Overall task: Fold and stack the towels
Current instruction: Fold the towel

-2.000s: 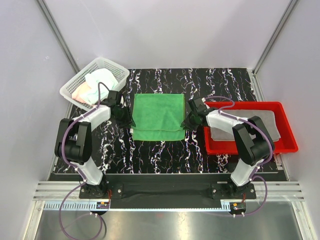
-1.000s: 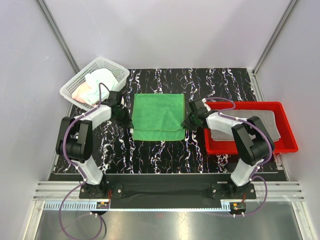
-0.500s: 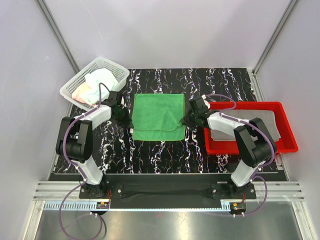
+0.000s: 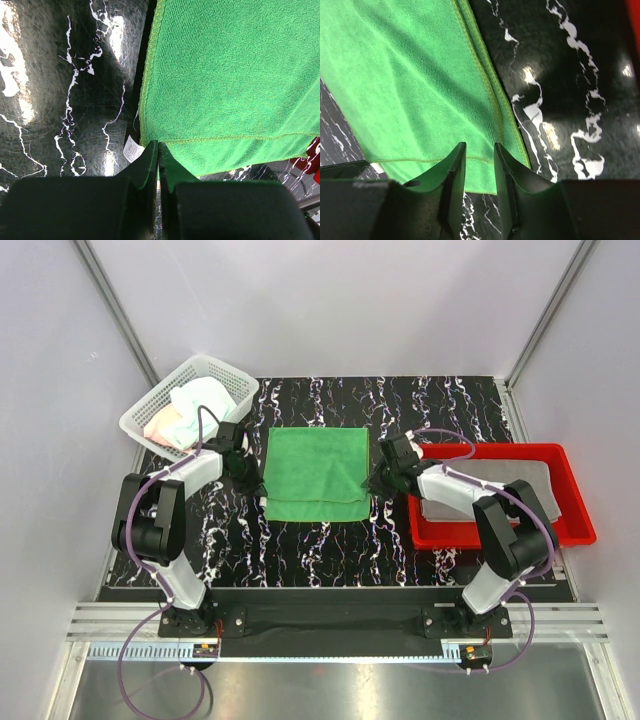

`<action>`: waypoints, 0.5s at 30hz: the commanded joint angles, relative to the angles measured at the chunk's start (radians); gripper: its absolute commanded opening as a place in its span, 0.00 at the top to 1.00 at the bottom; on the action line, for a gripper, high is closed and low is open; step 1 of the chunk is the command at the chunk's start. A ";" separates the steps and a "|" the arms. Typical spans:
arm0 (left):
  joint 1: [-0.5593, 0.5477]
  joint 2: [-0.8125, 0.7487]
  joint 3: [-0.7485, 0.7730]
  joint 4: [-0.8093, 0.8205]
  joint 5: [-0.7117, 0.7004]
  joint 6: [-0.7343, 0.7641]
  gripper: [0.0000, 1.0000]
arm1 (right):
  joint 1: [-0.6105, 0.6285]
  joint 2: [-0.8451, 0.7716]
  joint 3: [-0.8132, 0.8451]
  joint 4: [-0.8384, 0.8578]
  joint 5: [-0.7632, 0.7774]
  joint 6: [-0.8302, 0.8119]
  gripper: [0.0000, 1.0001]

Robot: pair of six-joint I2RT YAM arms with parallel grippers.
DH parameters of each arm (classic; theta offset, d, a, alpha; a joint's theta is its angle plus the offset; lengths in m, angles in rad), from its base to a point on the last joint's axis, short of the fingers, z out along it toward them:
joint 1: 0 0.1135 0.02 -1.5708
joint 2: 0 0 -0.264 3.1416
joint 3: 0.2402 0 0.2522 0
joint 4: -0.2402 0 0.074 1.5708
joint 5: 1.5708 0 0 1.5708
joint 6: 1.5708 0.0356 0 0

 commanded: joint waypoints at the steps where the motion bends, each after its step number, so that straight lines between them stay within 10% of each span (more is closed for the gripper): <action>1: 0.003 -0.015 0.026 0.019 -0.011 0.004 0.96 | 0.002 -0.069 -0.012 -0.039 0.019 0.064 0.65; 15: 0.001 -0.017 0.017 0.030 0.003 -0.005 1.00 | 0.007 0.006 -0.066 0.087 -0.013 0.130 0.71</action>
